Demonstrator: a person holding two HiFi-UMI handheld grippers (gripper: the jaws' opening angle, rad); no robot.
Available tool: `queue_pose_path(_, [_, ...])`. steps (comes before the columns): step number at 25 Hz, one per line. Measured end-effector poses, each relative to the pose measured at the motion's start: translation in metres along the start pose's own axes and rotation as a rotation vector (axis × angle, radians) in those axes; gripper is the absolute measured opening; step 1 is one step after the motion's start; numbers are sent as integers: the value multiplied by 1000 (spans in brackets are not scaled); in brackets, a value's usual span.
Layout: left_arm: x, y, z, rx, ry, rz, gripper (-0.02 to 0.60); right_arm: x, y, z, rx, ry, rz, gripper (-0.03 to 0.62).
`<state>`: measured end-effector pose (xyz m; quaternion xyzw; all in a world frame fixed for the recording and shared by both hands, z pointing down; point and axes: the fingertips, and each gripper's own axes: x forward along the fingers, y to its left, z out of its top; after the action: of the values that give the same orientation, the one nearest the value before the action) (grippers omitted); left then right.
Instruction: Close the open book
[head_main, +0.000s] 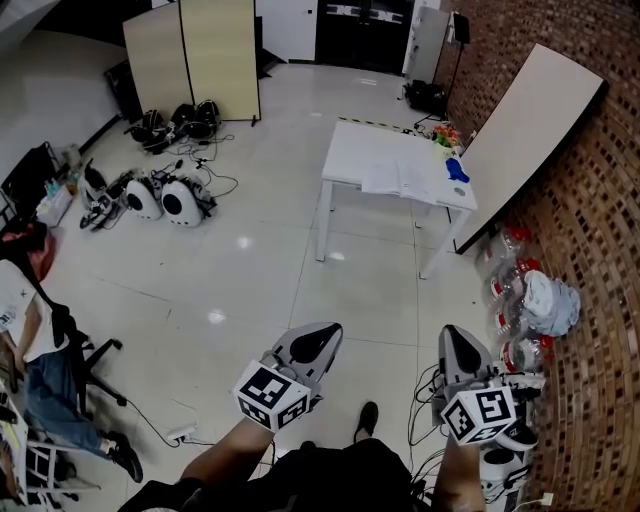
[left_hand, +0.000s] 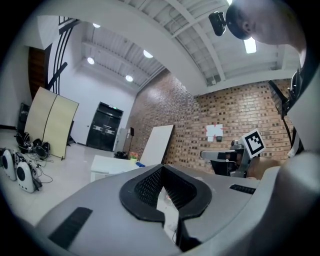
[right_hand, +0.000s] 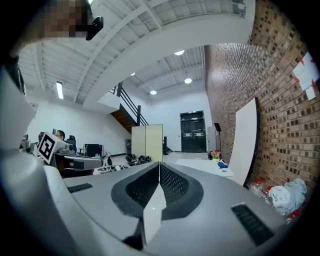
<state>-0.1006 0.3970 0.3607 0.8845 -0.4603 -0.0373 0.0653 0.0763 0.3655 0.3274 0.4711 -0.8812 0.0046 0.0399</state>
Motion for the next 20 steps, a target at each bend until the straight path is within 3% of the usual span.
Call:
queue_pose_path(5, [41, 20, 3, 19, 10, 28, -5, 38, -25, 1, 13, -25, 42, 0])
queue_pose_path(20, [216, 50, 31, 79, 10, 132, -5, 138, -177, 4, 48, -53, 147, 0])
